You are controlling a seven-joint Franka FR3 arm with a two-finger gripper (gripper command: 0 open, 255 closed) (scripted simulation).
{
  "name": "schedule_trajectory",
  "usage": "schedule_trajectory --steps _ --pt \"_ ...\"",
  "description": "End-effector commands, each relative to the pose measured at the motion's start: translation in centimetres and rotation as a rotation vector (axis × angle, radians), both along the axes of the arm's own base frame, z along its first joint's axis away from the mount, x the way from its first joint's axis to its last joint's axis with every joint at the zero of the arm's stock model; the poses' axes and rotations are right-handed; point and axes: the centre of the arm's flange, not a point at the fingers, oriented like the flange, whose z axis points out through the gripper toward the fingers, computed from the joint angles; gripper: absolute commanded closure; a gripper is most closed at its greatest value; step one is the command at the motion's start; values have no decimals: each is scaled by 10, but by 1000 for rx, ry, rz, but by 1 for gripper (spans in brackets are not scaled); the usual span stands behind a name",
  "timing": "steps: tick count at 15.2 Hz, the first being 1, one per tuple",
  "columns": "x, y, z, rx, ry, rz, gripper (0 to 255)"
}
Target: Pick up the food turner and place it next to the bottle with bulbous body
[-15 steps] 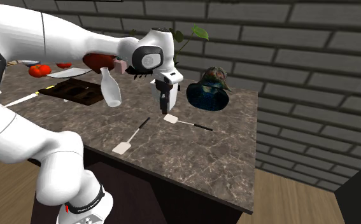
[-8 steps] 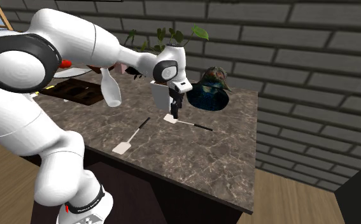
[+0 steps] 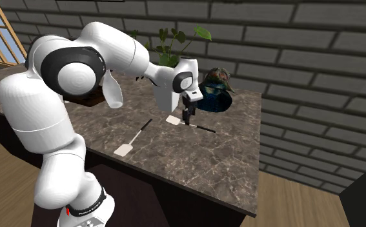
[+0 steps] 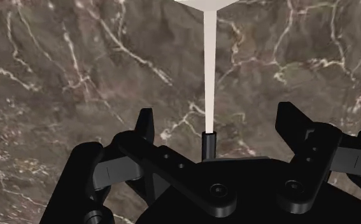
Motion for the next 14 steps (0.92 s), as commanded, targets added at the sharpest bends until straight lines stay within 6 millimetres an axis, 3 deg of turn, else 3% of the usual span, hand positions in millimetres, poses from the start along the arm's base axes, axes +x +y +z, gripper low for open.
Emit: schedule_trajectory --steps 1,5,13,14 --pt "2 0 -11 -1 -1 -4 0" --pt "3 -1 -30 -1 -1 -4 0" --pt "3 -1 -30 -1 -1 -4 0" --pt "3 -1 -30 -1 -1 -4 255"
